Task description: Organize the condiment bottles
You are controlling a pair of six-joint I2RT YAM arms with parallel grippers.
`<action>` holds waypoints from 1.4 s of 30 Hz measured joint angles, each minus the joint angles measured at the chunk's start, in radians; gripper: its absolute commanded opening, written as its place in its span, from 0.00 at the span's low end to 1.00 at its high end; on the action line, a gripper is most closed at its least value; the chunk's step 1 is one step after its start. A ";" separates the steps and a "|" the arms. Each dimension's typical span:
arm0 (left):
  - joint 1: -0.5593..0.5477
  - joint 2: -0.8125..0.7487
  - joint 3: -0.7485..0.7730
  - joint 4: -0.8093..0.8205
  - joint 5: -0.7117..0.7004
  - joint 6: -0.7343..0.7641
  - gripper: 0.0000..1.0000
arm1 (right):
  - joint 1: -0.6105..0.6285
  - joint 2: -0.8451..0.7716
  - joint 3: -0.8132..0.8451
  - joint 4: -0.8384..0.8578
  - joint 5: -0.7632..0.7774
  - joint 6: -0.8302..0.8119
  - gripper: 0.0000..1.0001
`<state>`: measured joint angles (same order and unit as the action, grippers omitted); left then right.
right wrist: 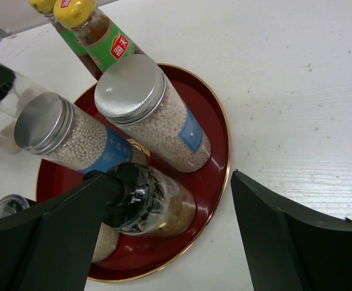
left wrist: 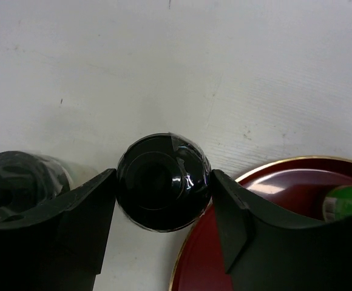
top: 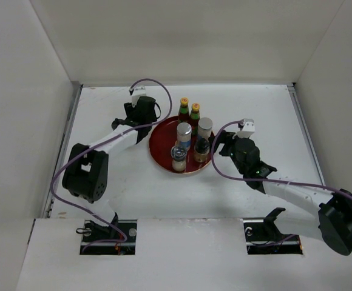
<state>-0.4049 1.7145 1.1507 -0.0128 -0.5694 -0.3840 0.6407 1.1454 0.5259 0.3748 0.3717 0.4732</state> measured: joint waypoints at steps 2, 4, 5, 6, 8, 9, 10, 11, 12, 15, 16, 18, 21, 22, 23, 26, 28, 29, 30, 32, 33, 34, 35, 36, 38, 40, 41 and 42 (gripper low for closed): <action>-0.019 -0.062 -0.020 0.001 -0.006 0.007 0.34 | 0.000 0.001 0.000 0.001 0.000 0.000 0.88; -0.042 -0.124 -0.026 0.001 -0.008 0.009 0.34 | 0.000 0.001 0.000 0.001 -0.001 0.000 0.88; -0.055 -0.154 -0.026 0.007 -0.009 0.010 0.34 | 0.000 0.001 0.000 0.001 -0.001 0.000 0.88; -0.069 -0.182 -0.026 0.015 -0.008 0.010 0.34 | 0.000 0.001 0.000 0.001 -0.002 0.000 0.88; -0.099 -0.224 -0.026 0.032 -0.003 0.009 0.34 | 0.000 0.001 0.000 0.001 -0.002 0.002 0.88; -0.116 -0.238 -0.026 0.040 0.001 0.008 0.34 | 0.000 0.001 0.000 0.001 -0.002 0.003 0.88; -0.132 -0.245 -0.026 0.046 0.006 0.006 0.34 | 0.000 0.001 0.000 0.001 -0.002 0.003 0.88; -0.147 -0.246 -0.026 0.050 0.013 0.002 0.34 | -0.001 0.001 0.000 0.001 -0.002 0.003 0.88; -0.158 -0.243 -0.026 0.051 0.023 -0.002 0.34 | -0.001 0.001 0.000 0.001 -0.002 0.003 0.88; -0.183 -0.210 -0.031 0.051 0.060 -0.024 0.35 | -0.001 0.001 0.000 0.001 -0.002 0.003 0.88; -0.186 -0.192 -0.032 0.050 0.072 -0.032 0.35 | -0.001 0.002 0.000 0.001 -0.002 0.003 0.88; -0.186 -0.153 -0.032 0.047 0.089 -0.044 0.35 | -0.001 0.002 0.000 0.001 -0.002 0.003 0.88; -0.190 -0.099 -0.032 0.038 0.097 -0.053 0.35 | -0.004 0.002 -0.002 0.002 -0.002 0.003 0.88; -0.192 -0.086 -0.033 0.034 0.097 -0.054 0.35 | -0.006 0.002 -0.003 0.001 -0.002 0.003 0.89; -0.193 -0.073 -0.033 0.031 0.097 -0.054 0.35 | -0.007 0.002 -0.003 0.001 -0.002 0.003 0.89; -0.198 -0.038 -0.033 0.032 0.095 -0.056 0.38 | -0.008 0.002 -0.004 0.001 -0.002 0.003 0.89; -0.200 -0.018 -0.033 0.032 0.094 -0.058 0.42 | -0.008 0.002 -0.004 0.001 -0.002 0.003 0.89; -0.200 -0.007 -0.033 0.032 0.095 -0.059 0.45 | -0.009 0.002 -0.005 0.001 -0.002 0.003 0.90; -0.200 0.002 -0.033 0.032 0.094 -0.060 0.48 | -0.010 0.002 -0.005 0.001 -0.002 0.003 0.90; -0.201 0.006 -0.032 0.043 0.091 -0.060 0.55 | -0.011 0.001 -0.005 0.001 -0.002 0.003 0.91; -0.201 0.006 -0.032 0.044 0.090 -0.059 0.59 | -0.011 0.001 -0.006 0.001 -0.002 0.003 0.92; -0.201 0.006 -0.032 0.045 0.090 -0.060 0.62 | -0.011 0.001 -0.006 0.001 -0.002 0.003 0.92; -0.201 0.006 -0.032 0.045 0.089 -0.060 0.65 | -0.011 0.001 -0.006 0.001 -0.002 0.003 0.93; -0.200 0.006 -0.032 0.048 0.089 -0.061 0.67 | -0.011 0.001 -0.006 0.001 -0.002 0.003 0.93; -0.201 0.003 -0.032 0.055 0.087 -0.062 0.69 | -0.011 0.001 -0.006 0.001 -0.002 0.003 0.93; -0.201 -0.011 -0.038 0.065 0.082 -0.061 0.70 | -0.011 0.001 -0.006 0.001 -0.002 0.003 0.94; -0.201 -0.022 -0.045 0.068 0.075 -0.061 0.71 | -0.011 0.001 -0.006 0.001 -0.002 0.003 0.94; -0.200 -0.038 -0.054 0.072 0.067 -0.061 0.71 | -0.011 0.001 -0.006 0.001 -0.002 0.003 0.94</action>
<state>-0.6052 1.6764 1.0966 0.0593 -0.5022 -0.4450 0.6292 1.1465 0.5201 0.3759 0.3698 0.4759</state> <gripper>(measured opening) 0.703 0.933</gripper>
